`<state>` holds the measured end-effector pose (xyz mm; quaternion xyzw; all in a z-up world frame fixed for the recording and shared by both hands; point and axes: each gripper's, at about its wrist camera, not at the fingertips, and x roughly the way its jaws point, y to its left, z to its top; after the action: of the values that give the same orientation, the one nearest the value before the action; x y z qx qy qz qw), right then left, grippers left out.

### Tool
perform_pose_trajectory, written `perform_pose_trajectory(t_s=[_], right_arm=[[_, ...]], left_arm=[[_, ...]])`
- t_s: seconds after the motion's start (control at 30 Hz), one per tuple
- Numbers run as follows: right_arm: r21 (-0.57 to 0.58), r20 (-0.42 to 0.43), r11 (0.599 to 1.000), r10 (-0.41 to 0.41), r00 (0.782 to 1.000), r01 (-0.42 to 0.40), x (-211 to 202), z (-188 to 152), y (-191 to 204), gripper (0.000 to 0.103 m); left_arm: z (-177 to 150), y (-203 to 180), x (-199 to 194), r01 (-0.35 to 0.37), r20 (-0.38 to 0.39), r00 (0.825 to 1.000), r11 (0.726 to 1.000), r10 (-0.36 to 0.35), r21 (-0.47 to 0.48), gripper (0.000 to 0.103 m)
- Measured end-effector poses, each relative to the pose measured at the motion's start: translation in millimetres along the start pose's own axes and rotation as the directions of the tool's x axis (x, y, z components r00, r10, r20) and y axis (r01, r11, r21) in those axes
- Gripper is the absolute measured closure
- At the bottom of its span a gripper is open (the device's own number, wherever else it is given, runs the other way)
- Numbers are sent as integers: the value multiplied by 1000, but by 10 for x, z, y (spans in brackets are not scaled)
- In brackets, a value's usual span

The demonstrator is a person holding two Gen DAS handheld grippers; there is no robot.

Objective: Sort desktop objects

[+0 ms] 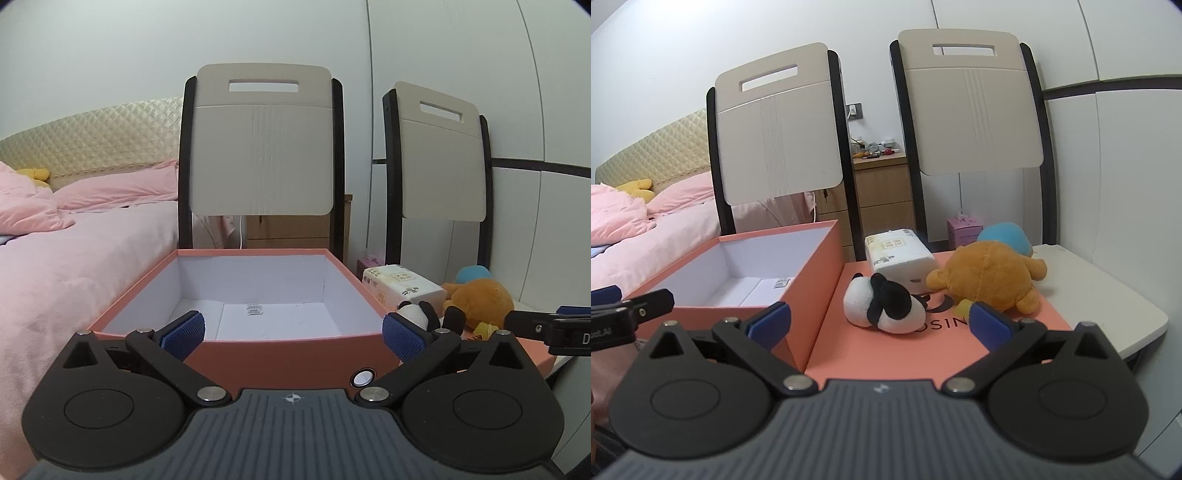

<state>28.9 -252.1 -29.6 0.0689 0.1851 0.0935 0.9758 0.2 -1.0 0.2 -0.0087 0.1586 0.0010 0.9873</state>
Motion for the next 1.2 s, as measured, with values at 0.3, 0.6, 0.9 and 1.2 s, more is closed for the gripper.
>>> perform_pose_trajectory(t_s=[0.3,0.6,0.9,1.2], right_arm=[[-52,10,999,-6,1000,6,46,19,37,0],[-38,22,999,-6,1000,7,24,-25,55,0],[-37,16,999,13,1000,-13,35,-19,83,0],[-37,13,999,27,1000,-26,45,-17,90,0]], left_arm=[[17,-55,6,-33,29,999,999,32,41,0],[-12,49,-53,-10,56,998,1000,9,23,0],[-23,40,-50,-13,65,998,1000,12,16,0],[-34,23,-57,-18,72,997,1000,17,10,0]])
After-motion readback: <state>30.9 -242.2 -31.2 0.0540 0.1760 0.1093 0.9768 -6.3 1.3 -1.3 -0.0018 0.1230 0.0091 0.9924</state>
